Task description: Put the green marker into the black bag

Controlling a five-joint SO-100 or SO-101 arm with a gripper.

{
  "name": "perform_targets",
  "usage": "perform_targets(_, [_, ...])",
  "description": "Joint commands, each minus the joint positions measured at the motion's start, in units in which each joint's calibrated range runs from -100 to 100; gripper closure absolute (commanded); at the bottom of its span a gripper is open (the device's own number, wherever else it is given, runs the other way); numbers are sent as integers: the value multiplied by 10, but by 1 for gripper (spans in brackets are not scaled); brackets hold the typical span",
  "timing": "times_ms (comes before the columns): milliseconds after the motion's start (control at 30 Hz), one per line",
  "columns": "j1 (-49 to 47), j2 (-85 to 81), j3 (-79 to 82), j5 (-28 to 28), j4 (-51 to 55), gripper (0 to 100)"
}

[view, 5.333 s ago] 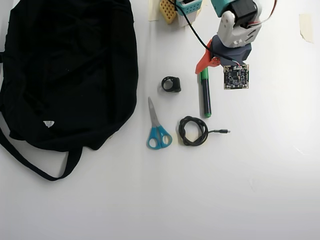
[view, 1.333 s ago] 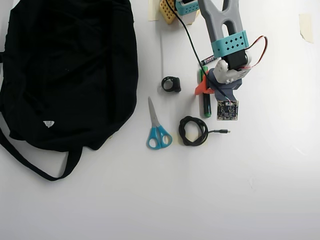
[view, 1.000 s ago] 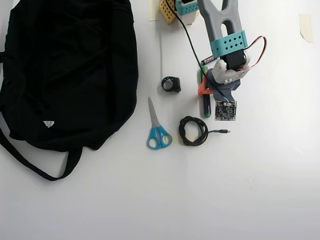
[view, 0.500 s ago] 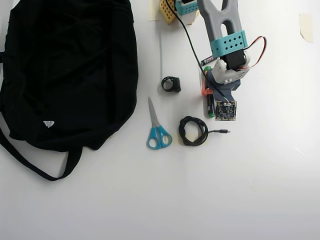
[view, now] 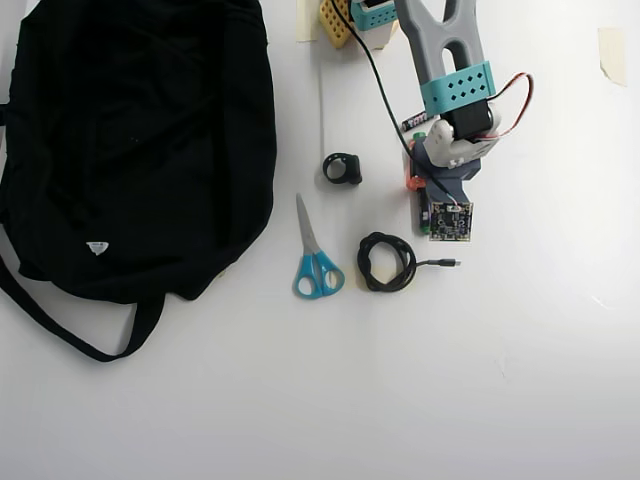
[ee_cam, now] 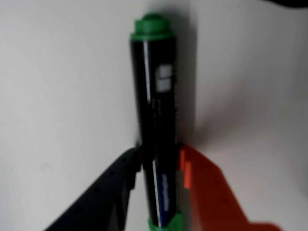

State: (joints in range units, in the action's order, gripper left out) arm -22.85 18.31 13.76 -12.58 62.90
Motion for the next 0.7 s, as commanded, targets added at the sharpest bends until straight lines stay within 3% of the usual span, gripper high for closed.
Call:
perform_targets(0, [1, 2, -4, 1, 7, 94])
perform_targets(667, [-1, -9, -5, 3, 7, 98])
